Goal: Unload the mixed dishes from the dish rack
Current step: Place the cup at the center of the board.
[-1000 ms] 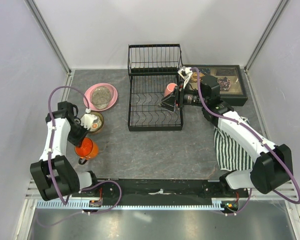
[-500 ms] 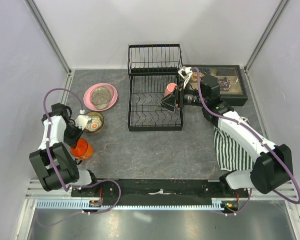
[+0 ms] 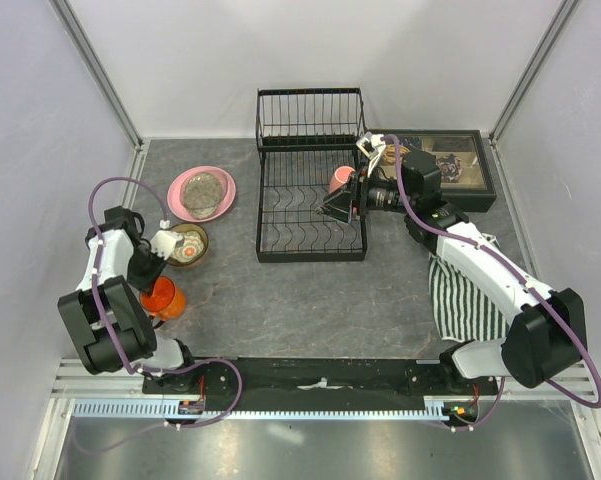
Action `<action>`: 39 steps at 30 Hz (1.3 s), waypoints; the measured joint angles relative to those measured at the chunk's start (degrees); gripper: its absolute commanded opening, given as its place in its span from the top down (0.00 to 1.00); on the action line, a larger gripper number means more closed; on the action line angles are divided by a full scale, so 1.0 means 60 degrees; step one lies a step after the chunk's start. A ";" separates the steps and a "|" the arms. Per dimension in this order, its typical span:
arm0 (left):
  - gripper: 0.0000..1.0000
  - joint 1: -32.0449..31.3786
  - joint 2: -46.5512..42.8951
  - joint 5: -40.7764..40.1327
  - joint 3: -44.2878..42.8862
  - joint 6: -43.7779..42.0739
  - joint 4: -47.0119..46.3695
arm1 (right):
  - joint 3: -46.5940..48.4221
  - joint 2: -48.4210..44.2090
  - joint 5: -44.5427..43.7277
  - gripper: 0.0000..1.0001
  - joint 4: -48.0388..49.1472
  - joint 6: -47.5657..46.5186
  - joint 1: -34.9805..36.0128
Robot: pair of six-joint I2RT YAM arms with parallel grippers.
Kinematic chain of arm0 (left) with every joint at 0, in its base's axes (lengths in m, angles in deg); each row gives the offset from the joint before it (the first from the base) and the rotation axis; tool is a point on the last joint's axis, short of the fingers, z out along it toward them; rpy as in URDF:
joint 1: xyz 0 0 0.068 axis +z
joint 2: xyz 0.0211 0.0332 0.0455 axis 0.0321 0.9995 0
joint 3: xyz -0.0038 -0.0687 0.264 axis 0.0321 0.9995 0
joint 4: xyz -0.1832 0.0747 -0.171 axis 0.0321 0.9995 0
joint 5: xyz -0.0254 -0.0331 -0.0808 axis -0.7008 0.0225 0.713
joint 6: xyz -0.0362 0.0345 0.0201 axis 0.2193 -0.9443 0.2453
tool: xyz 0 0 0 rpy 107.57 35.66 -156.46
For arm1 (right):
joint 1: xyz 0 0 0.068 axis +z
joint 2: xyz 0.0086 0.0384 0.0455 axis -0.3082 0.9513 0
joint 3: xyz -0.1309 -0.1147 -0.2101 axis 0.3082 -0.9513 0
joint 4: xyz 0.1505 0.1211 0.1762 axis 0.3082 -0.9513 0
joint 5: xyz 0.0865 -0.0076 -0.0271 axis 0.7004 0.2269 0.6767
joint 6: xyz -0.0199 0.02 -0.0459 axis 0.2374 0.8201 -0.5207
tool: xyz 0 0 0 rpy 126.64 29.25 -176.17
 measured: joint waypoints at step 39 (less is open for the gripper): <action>0.01 0.0098 -0.1395 0.3024 -0.3118 -0.0018 0.1741 | 0.2834 0.3530 -0.6207 0.21 -0.3563 -0.4182 -0.0025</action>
